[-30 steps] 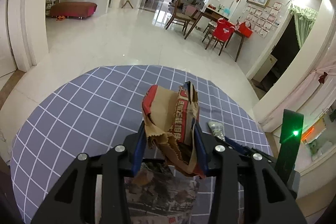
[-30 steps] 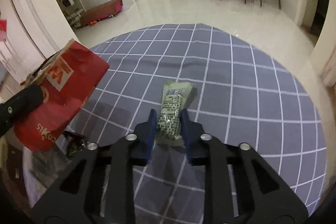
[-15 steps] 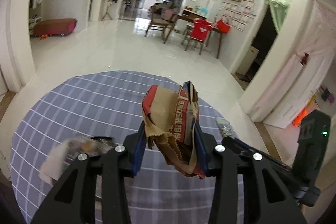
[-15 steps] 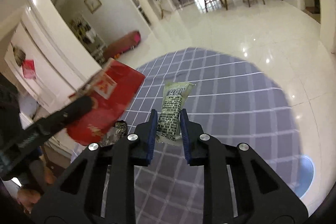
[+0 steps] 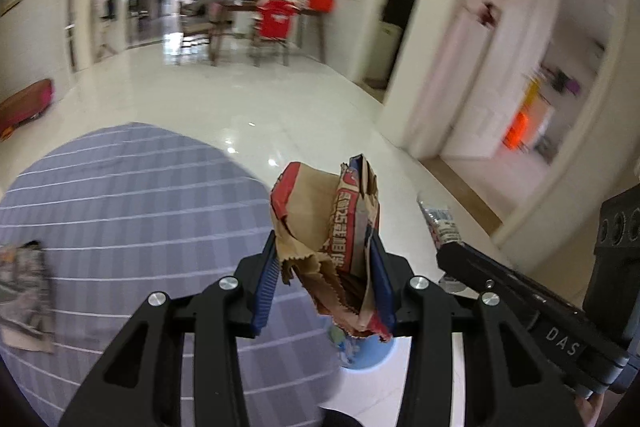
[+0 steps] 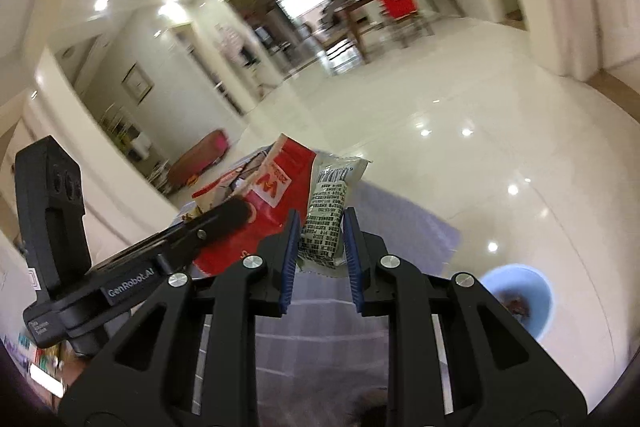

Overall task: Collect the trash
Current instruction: 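Carry both items over the blue bucket and open both tools to drop them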

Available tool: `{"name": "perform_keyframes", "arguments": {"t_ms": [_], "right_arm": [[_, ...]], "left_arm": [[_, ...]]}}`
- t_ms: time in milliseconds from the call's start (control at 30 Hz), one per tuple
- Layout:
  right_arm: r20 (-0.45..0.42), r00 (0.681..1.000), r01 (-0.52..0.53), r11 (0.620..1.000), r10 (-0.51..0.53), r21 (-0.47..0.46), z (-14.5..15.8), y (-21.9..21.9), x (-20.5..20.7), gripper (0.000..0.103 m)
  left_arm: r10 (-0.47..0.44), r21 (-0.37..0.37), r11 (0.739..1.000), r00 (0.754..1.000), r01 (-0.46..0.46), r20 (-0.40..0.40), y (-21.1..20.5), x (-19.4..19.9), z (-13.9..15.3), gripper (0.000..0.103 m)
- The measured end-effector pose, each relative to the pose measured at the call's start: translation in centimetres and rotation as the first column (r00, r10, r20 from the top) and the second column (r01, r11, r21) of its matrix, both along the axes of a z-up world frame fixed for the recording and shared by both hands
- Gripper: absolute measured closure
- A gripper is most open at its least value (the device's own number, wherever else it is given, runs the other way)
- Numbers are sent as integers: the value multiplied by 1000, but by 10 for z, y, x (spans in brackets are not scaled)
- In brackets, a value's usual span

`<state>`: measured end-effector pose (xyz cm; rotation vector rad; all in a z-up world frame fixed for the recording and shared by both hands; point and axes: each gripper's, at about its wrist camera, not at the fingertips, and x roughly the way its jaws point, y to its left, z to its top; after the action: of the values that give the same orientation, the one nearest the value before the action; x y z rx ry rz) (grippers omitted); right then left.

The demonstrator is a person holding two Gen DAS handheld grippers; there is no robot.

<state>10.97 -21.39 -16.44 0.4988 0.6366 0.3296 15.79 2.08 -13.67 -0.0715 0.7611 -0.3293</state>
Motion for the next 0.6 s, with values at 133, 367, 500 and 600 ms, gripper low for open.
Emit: {"name": "perform_keyframes", "arguments": {"t_ms": [133,367,500,600], "right_arm": [[-35,996,83,996,-83,14,-20,-47,-13,81],[-104,985,143,988,-136,64,-65,-99,-2,65],[-137,979,162,984,-151,73,-86,-113,6,45],[-145,977,172,981,-158,88,-91,-120,4,45]], "left_arm": [[-73,37,997,997,75,-30,-53,1,-24,62],[-122,67,989,988,128,-96,-101,20,-61,62],[-123,82,987,982,136,-146,-113,35,-83,62],[-128,91,985,978,144,-166,-119,39,-93,62]]}}
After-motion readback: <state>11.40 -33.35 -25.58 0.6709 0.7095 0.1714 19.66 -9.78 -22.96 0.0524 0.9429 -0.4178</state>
